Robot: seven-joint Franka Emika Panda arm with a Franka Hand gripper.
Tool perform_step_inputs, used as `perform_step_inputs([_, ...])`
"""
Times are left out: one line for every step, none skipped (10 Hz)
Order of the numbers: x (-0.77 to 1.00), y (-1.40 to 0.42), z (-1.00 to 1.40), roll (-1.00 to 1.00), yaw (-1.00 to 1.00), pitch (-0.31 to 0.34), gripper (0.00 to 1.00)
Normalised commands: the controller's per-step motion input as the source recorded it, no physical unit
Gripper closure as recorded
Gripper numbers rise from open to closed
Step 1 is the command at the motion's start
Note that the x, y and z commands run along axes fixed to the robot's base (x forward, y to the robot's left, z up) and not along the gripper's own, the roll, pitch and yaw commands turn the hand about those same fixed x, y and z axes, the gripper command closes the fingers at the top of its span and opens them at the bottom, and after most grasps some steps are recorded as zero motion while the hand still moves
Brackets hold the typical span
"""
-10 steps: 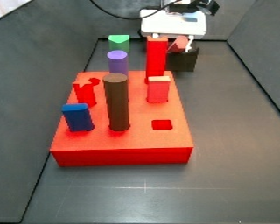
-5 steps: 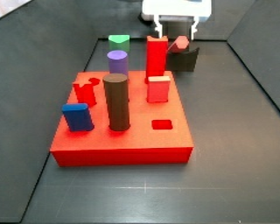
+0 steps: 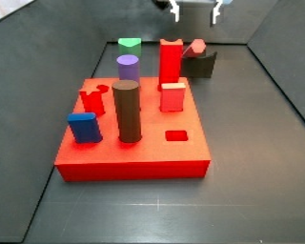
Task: Pick up the hexagon object. Move up. Place the hexagon object on the fixture. Regrasp the hexagon object. Move to above the board. Insert the hexagon object.
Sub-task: Regrasp the hexagon object.
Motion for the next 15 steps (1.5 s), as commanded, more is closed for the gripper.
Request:
perform_step_inputs([-0.02,-1.00,0.92,1.00,0.01,0.040,0.00])
perform_step_inputs([-0.05,-1.00,0.89,1.00,0.01,0.032,0.00])
perform_step_inputs([-0.06,-1.00,0.83,1.00,0.01,0.025,0.00])
perform_step_inputs([-0.06,-1.00,0.79,1.00,0.01,0.024,0.00])
perform_step_inputs([-0.06,-1.00,0.69,1.00,0.01,0.020,0.00])
perform_step_inputs([-0.07,-0.86,0.45,1.00,0.01,0.016,0.00])
perform_step_inputs([-0.05,-0.67,0.25,1.00,0.01,0.011,0.00])
perform_step_inputs([-0.04,-0.54,0.17,1.00,0.01,0.009,0.00])
perform_step_inputs([-0.04,-0.19,0.07,1.00,0.01,0.003,0.00])
perform_step_inputs([-0.04,-0.02,0.03,1.00,0.01,-0.001,0.00])
perform_step_inputs([-0.03,-0.01,0.02,1.00,0.02,-0.006,0.00])
perform_step_inputs([-0.01,-0.03,0.01,1.00,0.02,-0.012,0.00])
perform_step_inputs([-0.01,-0.02,0.01,1.00,0.02,-0.015,0.00])
perform_step_inputs([-0.01,-0.02,0.01,1.00,0.02,-0.017,0.00])
perform_step_inputs([-0.01,-0.02,0.01,1.00,0.02,-0.016,0.00])
